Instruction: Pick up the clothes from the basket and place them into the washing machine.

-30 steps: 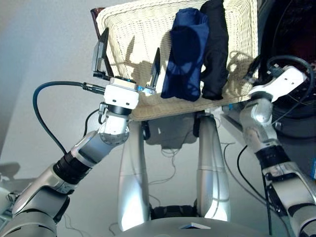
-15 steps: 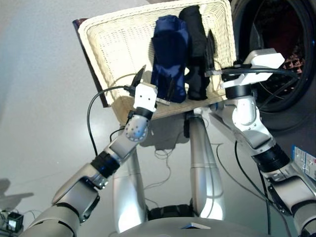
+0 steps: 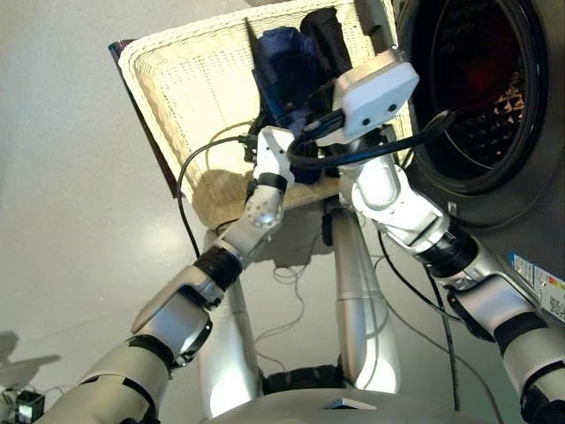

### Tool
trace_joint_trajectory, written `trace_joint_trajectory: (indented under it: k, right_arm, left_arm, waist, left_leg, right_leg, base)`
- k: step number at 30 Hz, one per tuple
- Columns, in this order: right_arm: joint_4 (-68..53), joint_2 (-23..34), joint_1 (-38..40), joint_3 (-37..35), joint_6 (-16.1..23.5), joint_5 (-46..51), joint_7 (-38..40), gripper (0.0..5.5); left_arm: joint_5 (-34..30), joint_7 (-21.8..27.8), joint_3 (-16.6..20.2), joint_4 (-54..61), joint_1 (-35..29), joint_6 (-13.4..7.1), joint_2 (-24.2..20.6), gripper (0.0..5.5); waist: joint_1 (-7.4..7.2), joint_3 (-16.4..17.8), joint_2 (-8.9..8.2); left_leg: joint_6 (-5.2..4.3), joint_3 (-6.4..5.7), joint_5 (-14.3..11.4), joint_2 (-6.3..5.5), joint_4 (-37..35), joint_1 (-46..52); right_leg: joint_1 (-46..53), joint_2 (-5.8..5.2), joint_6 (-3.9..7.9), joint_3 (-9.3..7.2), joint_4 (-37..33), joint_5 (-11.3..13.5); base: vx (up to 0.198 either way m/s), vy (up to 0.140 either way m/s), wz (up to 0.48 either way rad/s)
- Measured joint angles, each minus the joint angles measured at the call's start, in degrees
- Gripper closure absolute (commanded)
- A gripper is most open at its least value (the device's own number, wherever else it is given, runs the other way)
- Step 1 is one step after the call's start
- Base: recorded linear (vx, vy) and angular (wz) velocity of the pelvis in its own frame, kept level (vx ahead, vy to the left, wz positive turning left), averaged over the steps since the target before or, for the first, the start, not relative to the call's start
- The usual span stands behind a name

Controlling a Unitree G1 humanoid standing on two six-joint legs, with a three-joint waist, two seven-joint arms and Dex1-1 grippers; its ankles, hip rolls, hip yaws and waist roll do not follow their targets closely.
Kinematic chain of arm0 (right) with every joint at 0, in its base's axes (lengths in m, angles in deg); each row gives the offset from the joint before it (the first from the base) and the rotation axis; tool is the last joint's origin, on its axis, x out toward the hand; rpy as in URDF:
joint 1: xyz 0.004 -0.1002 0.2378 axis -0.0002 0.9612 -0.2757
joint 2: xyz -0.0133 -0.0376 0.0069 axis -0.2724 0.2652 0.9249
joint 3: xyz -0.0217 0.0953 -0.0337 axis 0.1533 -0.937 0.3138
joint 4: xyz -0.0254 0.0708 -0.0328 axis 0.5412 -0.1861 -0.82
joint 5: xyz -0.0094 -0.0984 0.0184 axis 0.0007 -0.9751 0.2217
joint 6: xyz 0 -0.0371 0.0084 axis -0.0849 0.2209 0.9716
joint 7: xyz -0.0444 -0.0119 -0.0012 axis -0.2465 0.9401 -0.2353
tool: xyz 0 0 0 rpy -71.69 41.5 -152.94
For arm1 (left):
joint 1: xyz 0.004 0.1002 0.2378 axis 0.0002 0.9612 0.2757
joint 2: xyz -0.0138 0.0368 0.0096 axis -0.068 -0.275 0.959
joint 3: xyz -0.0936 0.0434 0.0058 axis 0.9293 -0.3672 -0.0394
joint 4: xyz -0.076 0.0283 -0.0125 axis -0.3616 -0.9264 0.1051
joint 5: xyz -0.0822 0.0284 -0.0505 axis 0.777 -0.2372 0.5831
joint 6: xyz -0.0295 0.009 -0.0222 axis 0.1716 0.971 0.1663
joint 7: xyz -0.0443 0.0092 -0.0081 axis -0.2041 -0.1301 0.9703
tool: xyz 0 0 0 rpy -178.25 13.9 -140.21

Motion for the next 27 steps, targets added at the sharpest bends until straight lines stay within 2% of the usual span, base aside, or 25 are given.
trace_joint_trajectory:
  k: [2, 7, 9, 12, 19, 23, 24, 25, 27]
  right_arm:
    - [0.0, -0.6, -0.4, 0.3, 0.0, 0.2, -0.4, 0.00]
    - [0.0, -1.1, -0.7, 0.5, 0.0, 2.3, -0.5, 0.00]
    - [0.0, -1.1, -1.1, 0.7, -0.1, 2.3, -0.5, 0.00]
    - [-0.1, -1.1, -1.1, 0.7, -0.2, 2.4, -0.5, 0.00]
    - [-0.1, -1.1, -1.8, 0.7, -0.9, 3.5, -1.1, 0.00]
    - [-0.1, -1.1, -1.8, 0.7, -0.9, 4.5, -1.1, 0.00]
    - [-0.1, -1.1, -1.8, 0.7, -0.9, 4.5, -1.1, 0.00]
    - [-0.2, -1.0, -1.8, 0.7, -0.9, 4.5, -1.1, 0.00]
    - [-0.4, -0.7, -1.8, 0.7, -0.9, 4.5, -1.2, 0.00]
  left_arm:
    - [2.0, -0.2, 1.0, -2.5, -0.8, 0.4, 0.0, 0.00]
    - [5.1, -0.3, 1.2, -4.9, -4.3, 0.5, 0.5, 0.00]
    - [6.3, -0.9, 2.7, -7.4, -5.8, 0.4, 1.6, 0.00]
    - [7.1, -1.9, 3.0, -7.6, -6.4, 0.5, 2.1, 0.00]
    - [7.5, -3.2, 4.4, -8.1, -7.5, -0.2, 2.6, 0.00]
    - [8.0, -3.3, 5.1, -8.9, -8.1, -0.2, 3.0, 0.00]
    - [8.0, -3.5, 5.1, -8.9, -8.1, -0.2, 3.0, 3.93]
    - [8.0, -3.8, 5.8, -9.2, -8.2, -0.3, 3.0, 5.35]
    - [8.4, -4.3, 7.1, -9.4, -8.2, -0.6, 2.9, 5.50]
  waist:
    - [-0.31, 0.0, -0.23]
    - [-0.34, 0.0, -0.51]
    - [-0.45, 0.0, -0.62]
    - [-0.50, 0.0, -0.63]
    - [-0.27, -0.1, -0.70]
    - [-0.25, -0.1, -0.80]
    - [-0.23, -0.2, -0.87]
    - [-0.22, -0.2, -0.95]
    - [-0.04, -0.2, -0.96]
  left_leg:
    - [-0.33, 0.03, -0.2, 0.35, 0.7, -0.8]
    - [-0.45, -0.04, -0.4, 0.96, 1.8, -3.1]
    - [-0.51, -0.09, -0.5, 1.21, 2.2, -3.6]
    - [-0.55, -0.07, -0.6, 1.36, 2.4, -3.9]
    - [-0.67, -0.05, -0.6, 1.41, 2.5, -5.0]
    - [-1.03, -0.02, -0.9, 1.43, 2.4, -5.0]
    - [-1.05, -0.04, -0.9, 1.42, 2.4, -5.0]
    - [-1.07, -0.06, -0.9, 1.43, 2.4, -5.1]
    - [-1.07, -0.18, -0.9, 1.40, 2.5, -5.2]
  right_leg:
    - [-0.8, 0.33, -0.04, -0.01, 0.2, 0.0]
    - [-3.0, 0.92, -0.25, 0.00, 0.9, 0.2]
    - [-3.5, 1.19, -0.34, 0.00, 1.1, 0.3]
    - [-3.9, 1.41, -0.63, 0.10, 1.2, 0.1]
    - [-5.3, 1.77, -0.39, 0.47, 1.1, 0.3]
    - [-5.4, 1.93, -0.37, 0.70, 0.8, 0.6]
    - [-5.4, 1.94, -0.38, 0.73, 0.8, 0.6]
    - [-5.5, 1.97, -0.40, 0.73, 0.8, 0.6]
    - [-5.6, 2.00, -0.39, 0.72, 0.8, 0.7]
  base:
    - [0.000, 0.000, 0.000]
    - [0.000, 0.000, 0.000]
    - [0.000, 0.000, 0.000]
    - [0.000, 0.000, 0.000]
    - [0.000, 0.000, 0.000]
    - [0.000, 0.000, 0.000]
    - [0.000, 0.000, 0.000]
    - [0.000, 0.000, 0.000]
    - [0.000, 0.000, 0.000]
